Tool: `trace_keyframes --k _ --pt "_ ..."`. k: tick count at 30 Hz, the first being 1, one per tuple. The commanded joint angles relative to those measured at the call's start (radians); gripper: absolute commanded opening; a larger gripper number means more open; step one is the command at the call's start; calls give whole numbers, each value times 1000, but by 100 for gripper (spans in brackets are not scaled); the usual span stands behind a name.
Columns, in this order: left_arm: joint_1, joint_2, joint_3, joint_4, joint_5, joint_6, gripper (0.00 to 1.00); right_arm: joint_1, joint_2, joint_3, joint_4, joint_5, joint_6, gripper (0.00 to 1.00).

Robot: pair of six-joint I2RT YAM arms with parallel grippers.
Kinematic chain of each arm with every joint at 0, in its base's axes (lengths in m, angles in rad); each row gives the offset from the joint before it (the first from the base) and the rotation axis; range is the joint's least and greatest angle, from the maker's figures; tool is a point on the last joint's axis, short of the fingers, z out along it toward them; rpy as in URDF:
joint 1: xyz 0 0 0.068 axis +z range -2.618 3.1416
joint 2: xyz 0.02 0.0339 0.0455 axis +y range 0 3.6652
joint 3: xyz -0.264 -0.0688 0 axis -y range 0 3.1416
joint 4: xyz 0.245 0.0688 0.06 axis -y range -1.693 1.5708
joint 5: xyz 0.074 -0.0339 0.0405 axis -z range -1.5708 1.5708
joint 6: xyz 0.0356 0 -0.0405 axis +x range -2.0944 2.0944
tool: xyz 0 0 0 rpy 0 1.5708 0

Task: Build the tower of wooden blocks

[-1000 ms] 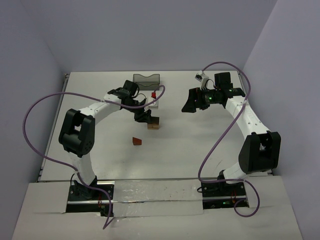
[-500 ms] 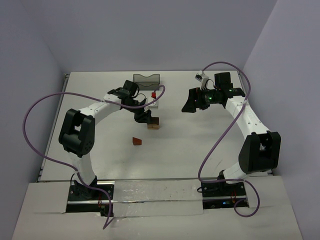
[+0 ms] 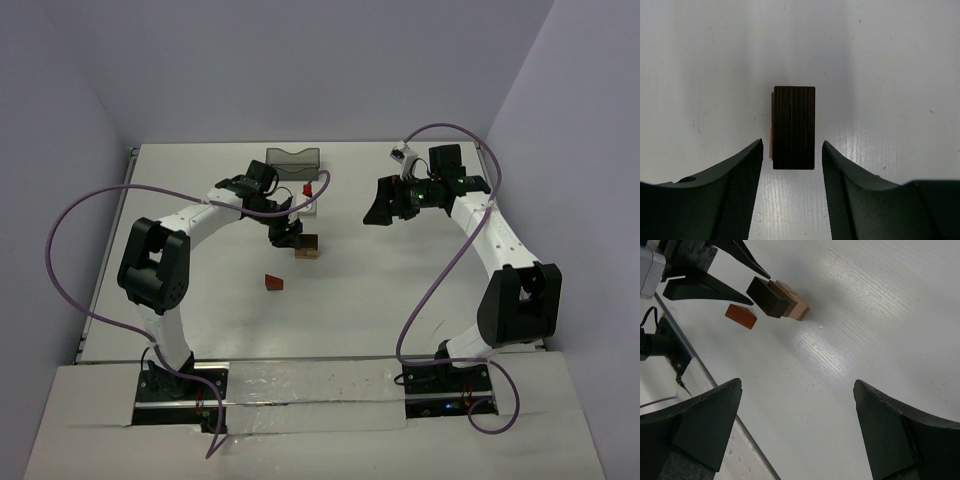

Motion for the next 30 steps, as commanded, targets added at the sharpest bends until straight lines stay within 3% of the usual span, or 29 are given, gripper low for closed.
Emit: trace_keyframes --k 1,9,14,30 --pt "-5 -4 38 36 22 -3 54 3 -29 28 21 -17 -2 100" --pt "-5 -5 44 43 21 -15 41 3 -32 26 22 -17 -3 100" --pt "-5 -12 43 49 22 -21 38 3 -32 26 23 -17 -3 100" --pt "-4 -8 38 49 11 -12 41 3 -34 22 23 -20 -5 100"
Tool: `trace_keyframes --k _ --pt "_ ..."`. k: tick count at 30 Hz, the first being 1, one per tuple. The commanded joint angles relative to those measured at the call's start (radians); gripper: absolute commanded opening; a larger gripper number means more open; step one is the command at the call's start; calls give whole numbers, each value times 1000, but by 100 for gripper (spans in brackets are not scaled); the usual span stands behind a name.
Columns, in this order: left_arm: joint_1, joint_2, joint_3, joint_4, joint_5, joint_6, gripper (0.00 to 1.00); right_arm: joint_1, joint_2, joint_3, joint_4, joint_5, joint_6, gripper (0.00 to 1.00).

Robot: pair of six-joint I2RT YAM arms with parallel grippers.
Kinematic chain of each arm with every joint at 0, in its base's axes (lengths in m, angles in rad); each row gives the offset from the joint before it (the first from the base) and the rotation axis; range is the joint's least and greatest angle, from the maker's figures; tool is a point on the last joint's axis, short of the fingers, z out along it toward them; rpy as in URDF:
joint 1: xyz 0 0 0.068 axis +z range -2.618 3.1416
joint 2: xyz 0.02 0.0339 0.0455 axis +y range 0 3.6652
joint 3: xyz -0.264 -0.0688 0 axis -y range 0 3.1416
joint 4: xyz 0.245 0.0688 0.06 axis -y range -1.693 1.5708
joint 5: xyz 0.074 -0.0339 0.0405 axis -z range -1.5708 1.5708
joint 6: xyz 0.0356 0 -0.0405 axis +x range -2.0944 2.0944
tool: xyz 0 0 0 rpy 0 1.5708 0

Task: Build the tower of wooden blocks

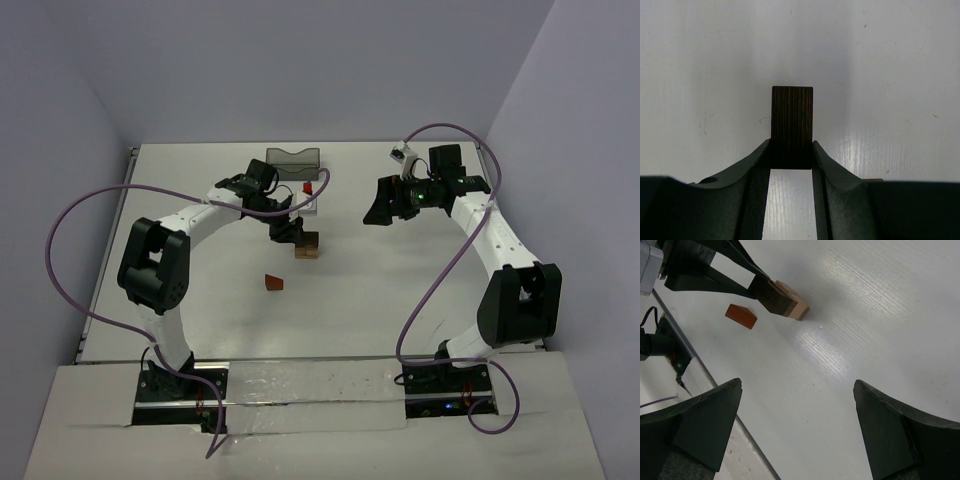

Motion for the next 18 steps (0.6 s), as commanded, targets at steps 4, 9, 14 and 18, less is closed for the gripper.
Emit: trace_keyframes --k 4,9,14,18 --pt "-4 -9 28 25 10 16 42 3 -33 22 23 -21 -4 100" --pt "-5 -5 29 20 8 26 44 3 -32 23 23 -24 -4 100" --pt "-5 -1 31 8 8 38 47 3 -30 23 22 -24 -4 100" --pt "-4 -1 31 9 6 38 52 3 -29 26 22 -26 -3 100"
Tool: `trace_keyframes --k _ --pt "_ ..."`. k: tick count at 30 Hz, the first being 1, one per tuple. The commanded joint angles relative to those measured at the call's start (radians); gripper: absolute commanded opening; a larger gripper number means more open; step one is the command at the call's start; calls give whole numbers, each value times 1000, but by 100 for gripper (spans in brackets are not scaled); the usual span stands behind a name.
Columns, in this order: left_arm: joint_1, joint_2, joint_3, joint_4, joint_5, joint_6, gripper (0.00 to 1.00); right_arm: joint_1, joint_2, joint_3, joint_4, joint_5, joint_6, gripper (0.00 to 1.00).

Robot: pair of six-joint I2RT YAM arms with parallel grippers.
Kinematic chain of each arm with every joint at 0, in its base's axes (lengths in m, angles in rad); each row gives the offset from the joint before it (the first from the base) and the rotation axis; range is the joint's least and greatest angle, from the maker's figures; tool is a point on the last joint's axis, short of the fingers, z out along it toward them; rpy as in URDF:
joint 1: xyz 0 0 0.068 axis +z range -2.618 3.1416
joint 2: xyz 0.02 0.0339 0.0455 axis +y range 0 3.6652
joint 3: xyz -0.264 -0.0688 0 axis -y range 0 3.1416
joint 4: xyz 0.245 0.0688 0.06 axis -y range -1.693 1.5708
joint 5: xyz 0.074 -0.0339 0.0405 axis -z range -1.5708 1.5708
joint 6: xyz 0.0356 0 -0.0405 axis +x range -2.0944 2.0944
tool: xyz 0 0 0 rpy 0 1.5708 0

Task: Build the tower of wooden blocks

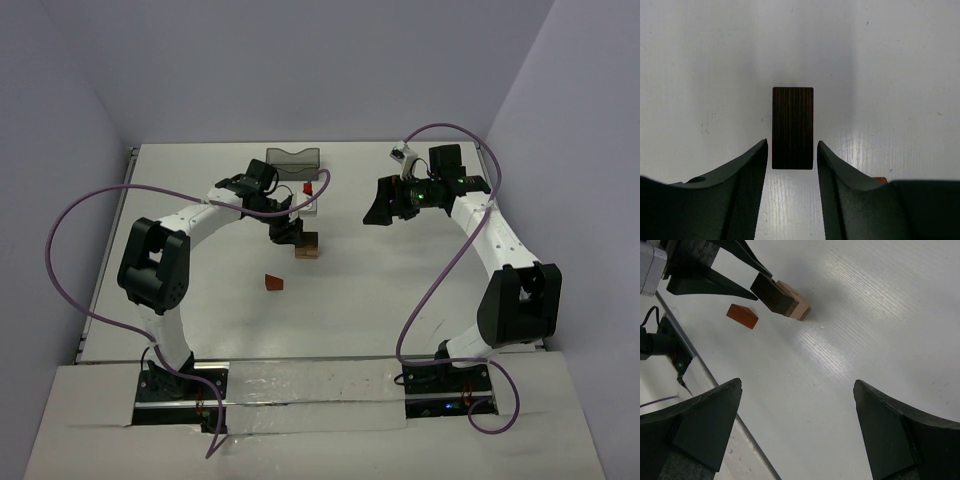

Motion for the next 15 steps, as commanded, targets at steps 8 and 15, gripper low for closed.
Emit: trace_keyframes --k 8,15 --pt "-4 -10 40 -4 21 32 96 3 -27 28 21 -18 -3 100" --pt "9 -94 65 -38 22 35 99 5 -38 28 17 1 -10 100"
